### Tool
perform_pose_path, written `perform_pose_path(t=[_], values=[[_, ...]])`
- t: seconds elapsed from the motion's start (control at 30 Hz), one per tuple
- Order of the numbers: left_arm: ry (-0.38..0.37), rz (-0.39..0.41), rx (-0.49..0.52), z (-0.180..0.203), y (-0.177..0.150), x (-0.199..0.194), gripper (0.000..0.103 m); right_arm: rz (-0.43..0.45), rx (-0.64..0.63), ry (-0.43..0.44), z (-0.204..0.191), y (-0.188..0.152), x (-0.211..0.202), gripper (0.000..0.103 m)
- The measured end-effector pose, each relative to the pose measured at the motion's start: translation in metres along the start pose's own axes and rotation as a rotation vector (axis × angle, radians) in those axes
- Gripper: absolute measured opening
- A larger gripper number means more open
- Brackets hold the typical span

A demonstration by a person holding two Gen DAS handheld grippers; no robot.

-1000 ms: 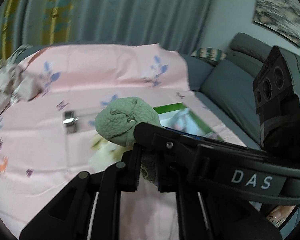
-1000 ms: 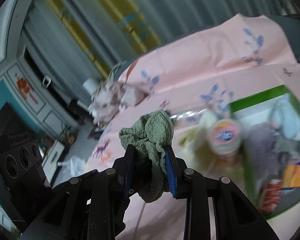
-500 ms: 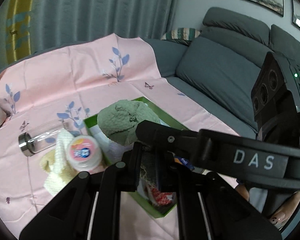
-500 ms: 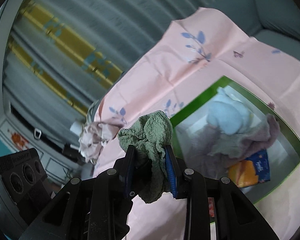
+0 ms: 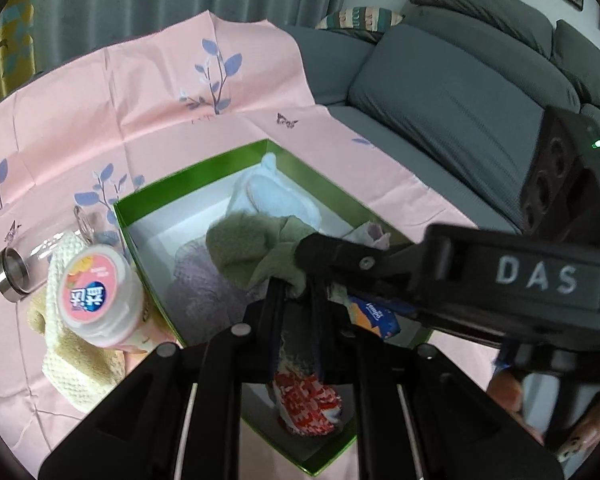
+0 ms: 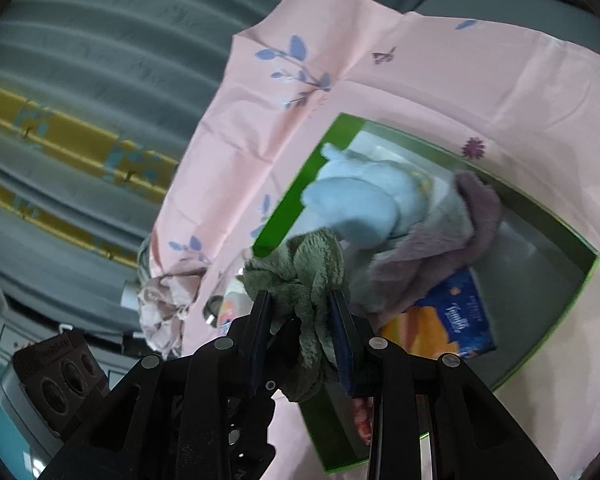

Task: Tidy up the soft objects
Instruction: 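Release the green cloth into the box and withdraw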

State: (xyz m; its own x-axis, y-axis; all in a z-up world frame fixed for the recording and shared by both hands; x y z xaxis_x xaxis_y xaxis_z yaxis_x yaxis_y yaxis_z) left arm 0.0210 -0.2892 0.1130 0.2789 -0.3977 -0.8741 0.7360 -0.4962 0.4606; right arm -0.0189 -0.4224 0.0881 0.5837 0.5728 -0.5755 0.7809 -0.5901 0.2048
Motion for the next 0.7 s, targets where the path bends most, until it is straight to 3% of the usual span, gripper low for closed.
perform_pose_path(t=[0.1, 0.23, 0.3, 0.43, 0.53, 0.6, 0.7], values=[[-0.006, -0.017, -0.007, -0.001, 0.000, 0.005, 0.010, 0.023, 0.018, -0.038, 0.004, 0.000, -0.004, 0.032], [0.007, -0.026, -0.004, 0.001, 0.000, 0.006, 0.018, 0.057, 0.012, -0.051, 0.004, 0.000, -0.012, 0.032], [0.010, -0.024, -0.008, 0.000, 0.000, 0.003, 0.028, 0.087, -0.011, -0.063, -0.001, -0.002, -0.018, 0.032], [0.004, 0.006, -0.017, -0.003, -0.004, -0.013, 0.060, 0.152, -0.052, -0.080, -0.011, -0.005, -0.031, 0.032], [-0.006, 0.017, -0.028, -0.008, -0.008, -0.027, 0.067, 0.198, -0.079, -0.124, -0.019, -0.009, -0.040, 0.032], [-0.012, 0.029, -0.047, -0.013, -0.011, -0.037, 0.077, 0.215, -0.092, -0.140, -0.023, -0.011, -0.044, 0.032], [-0.022, 0.072, -0.083, -0.027, -0.020, -0.060, 0.085, 0.205, -0.116, -0.144, -0.031, -0.015, -0.046, 0.049]])
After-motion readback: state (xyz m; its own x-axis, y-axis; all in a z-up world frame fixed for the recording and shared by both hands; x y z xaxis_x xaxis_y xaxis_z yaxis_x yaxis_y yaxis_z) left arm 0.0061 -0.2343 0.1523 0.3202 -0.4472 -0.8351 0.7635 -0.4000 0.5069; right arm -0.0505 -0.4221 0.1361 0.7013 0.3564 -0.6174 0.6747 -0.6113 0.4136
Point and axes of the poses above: each gripper's, at about its wrist camera, not at the fingertips, and x roughly the way its jaws point, z to its right, y to its top, the point moved 2 cm from there along x, roughly the way its jaws point, and after that the axes turned 15 degrees about -z, right-handed, at the moved point
